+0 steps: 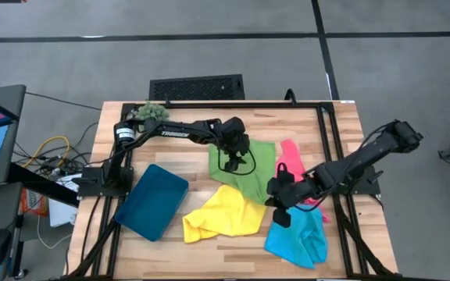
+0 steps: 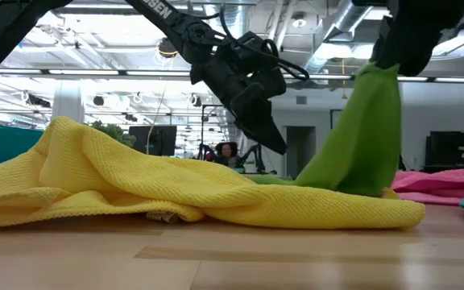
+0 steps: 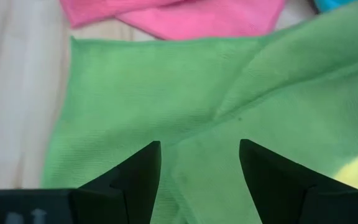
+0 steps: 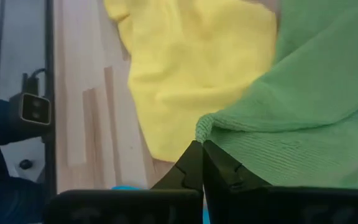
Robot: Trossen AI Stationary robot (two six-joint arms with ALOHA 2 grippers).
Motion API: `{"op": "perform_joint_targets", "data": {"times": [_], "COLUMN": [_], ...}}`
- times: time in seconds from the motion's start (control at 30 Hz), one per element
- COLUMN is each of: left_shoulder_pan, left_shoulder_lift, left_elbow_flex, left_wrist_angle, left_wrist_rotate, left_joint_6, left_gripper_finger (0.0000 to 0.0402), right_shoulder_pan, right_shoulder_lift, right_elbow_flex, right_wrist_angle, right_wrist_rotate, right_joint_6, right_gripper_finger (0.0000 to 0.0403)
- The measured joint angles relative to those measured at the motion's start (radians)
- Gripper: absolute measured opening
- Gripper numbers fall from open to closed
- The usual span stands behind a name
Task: Fold microfiber towels
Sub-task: Fold the green microfiber towel
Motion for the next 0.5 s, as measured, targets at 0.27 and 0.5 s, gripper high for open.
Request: {"op": "perform_joint_targets", "data": {"times": [0.27, 0.5], "left_shoulder_pan": [0.006, -0.002], "left_shoulder_lift": [0.022, 0.100], "left_elbow_flex": [0.004, 0.001], "left_wrist_angle": [0.022, 0.016], "left_wrist_rotate": [0.004, -0.011], "left_joint_6": [-0.008, -0.110], "left_gripper_finger": [0.0210, 0.0210], "right_shoulder_pan": [0.035, 0.040], "right_shoulder_lift": [0.023, 0.024], "right_elbow_flex": [-0.001, -0.001], "right_wrist_angle": [0.021, 0.022], "right_wrist_rotate": [-0.001, 0.005], "right_joint_6": [0.019, 0.029], "right_gripper_finger": [0.0022, 0.0024]}}
